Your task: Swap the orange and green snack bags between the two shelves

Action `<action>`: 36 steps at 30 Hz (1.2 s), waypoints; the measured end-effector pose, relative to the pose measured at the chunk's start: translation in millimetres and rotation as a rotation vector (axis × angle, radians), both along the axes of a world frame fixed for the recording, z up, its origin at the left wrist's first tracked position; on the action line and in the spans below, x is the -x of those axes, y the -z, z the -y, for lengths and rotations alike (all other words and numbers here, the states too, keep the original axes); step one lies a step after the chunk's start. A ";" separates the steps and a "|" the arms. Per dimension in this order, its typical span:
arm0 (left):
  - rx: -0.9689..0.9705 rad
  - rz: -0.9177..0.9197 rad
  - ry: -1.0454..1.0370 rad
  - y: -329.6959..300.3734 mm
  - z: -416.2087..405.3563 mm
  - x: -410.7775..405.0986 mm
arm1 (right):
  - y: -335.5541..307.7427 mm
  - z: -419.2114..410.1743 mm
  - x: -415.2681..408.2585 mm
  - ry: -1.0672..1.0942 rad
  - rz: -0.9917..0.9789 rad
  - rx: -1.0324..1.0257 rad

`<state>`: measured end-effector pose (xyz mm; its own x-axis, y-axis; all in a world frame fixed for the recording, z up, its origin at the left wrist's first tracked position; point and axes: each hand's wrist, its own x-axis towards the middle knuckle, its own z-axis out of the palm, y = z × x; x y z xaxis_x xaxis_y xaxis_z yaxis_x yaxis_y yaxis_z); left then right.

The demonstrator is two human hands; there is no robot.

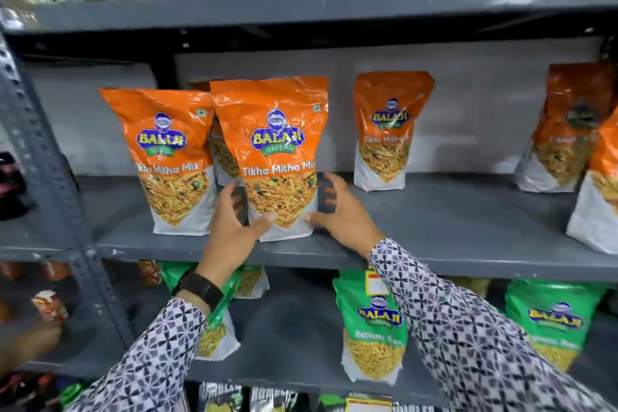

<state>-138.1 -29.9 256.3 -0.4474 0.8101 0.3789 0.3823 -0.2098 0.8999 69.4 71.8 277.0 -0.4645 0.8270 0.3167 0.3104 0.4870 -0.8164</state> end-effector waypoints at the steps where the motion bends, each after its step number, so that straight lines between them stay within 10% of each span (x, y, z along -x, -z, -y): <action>1: 0.029 -0.006 0.041 0.3 -3.9 4.1 | 0.4 -3.6 4.9 -0.016 0.000 0.022; 36: 0.019 -0.084 0.324 -6.0 -54.4 -159.9 | 6.3 3.8 -156.0 0.242 -0.155 -0.024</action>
